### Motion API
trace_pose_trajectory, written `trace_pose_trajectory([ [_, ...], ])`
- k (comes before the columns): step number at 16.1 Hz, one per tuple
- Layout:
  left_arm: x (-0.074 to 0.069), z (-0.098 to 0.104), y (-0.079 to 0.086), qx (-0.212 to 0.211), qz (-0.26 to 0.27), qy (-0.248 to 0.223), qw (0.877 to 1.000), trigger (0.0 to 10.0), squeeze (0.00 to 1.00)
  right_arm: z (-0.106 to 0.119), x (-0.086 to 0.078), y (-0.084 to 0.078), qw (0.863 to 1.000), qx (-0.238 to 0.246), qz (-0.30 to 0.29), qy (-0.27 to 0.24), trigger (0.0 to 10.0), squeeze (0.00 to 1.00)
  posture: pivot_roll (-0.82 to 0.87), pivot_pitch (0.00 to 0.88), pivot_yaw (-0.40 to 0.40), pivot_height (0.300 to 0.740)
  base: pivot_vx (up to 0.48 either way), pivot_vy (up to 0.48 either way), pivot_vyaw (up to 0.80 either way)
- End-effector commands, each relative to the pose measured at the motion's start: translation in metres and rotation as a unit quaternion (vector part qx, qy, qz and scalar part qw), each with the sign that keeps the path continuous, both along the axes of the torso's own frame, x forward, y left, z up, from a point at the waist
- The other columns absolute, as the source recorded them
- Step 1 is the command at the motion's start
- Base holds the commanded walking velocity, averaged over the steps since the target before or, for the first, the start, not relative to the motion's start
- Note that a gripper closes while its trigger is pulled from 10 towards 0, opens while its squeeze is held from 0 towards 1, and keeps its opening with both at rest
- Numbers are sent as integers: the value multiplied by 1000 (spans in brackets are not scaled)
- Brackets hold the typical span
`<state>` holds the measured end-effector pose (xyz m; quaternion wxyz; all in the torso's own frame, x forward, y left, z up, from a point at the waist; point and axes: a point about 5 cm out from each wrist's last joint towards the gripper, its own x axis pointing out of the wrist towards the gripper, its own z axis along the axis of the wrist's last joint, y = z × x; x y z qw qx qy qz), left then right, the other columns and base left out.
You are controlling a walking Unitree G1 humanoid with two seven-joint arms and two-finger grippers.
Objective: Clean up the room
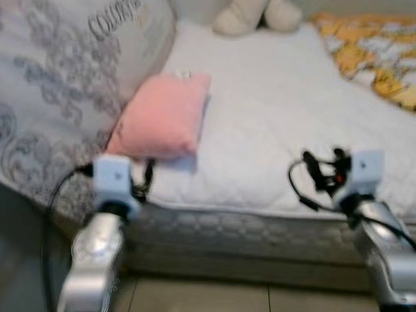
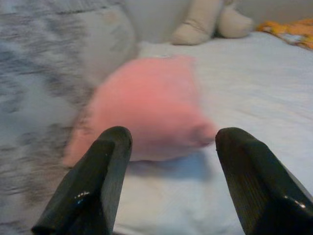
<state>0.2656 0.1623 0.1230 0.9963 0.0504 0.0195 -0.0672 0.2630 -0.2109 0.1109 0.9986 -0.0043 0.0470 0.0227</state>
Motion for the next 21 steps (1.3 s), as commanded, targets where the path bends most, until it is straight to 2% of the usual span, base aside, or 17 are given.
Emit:
trace_pose_trajectory([
  [1, 5, 8, 2, 9, 0, -18, 1000, 10000, 0, 1, 0, 2, 1000, 2, 1, -4, 10000, 0, -78, 0, 48, 740, 0, -480, 0],
  [4, 12, 8, -1, 10, -9, -20, 1000, 10000, 0, -2, -1, 7, 1000, 25, -6, 14, 10000, 0, -93, 0, 59, 740, 0, -480, -533],
  [6, 16, 6, -4, 1, -7, -21, 1000, 10000, 0, -3, -1, 0, 999, 25, -16, 13, 10000, 0, -98, 0, 55, 740, 0, -480, -800],
  [9, 12, 5, -5, 0, -4, -21, 1000, 10000, 0, -4, -2, -4, 999, 25, -23, 17, 10000, 0, -83, 0, 41, 740, 0, -480, -800],
  [11, 10, 3, -4, -2, 1, -20, 1000, 10000, 0, -2, -3, -1, 1000, 15, -10, 11, 10000, 0, -79, 0, 37, 740, 0, -480, -684],
  [21, 9, 5, -1, 7, 13, -21, 1000, 10000, 0, -6, -1, 7, 1000, 2, -2, 14, 10000, 0, -65, 0, 24, 740, 0, -480, 0],
])
